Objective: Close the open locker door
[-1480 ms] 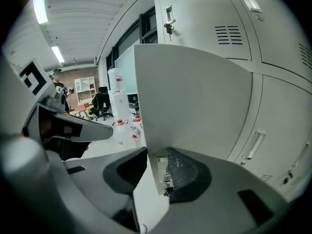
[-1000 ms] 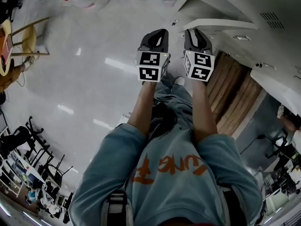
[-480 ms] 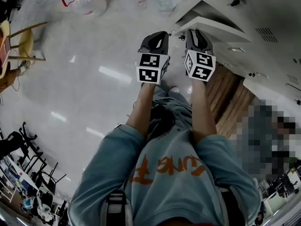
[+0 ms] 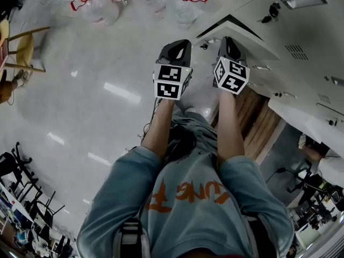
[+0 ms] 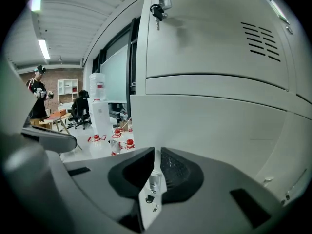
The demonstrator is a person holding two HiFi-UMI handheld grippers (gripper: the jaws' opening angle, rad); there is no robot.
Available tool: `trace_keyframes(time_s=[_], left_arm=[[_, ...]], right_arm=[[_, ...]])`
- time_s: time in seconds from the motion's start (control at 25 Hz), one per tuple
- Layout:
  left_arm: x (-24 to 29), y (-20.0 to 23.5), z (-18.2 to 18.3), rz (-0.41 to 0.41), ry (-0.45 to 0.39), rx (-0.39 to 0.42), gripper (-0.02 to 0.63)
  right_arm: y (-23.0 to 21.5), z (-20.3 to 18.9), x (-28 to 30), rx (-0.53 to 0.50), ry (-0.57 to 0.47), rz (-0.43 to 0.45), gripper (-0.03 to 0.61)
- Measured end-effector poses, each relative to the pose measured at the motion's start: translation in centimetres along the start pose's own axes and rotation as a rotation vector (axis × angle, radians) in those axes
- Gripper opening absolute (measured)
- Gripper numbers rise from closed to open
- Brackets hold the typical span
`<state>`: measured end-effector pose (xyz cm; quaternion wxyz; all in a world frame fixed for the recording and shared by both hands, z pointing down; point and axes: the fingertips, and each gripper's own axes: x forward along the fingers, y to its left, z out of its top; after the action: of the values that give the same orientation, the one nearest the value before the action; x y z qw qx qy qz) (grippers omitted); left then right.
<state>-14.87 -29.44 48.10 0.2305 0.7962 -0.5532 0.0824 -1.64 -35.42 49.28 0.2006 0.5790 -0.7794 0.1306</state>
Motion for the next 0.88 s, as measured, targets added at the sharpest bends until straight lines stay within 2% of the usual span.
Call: trace_keyframes(time_s=[0.56, 0.88], left_arm=[[-1.9, -0.8, 2.6, -0.004, -0.042, 0.005, 0.017], [-2.3, -4.7, 4.9, -0.053, -0.079, 0.049, 0.018]], right_arm=[[-4.1, 3.2, 0.0, 0.077, -0.064, -0.075, 0.043], [-5.2, 5.0, -2.6, 0.096, -0.116, -0.037, 0.04]])
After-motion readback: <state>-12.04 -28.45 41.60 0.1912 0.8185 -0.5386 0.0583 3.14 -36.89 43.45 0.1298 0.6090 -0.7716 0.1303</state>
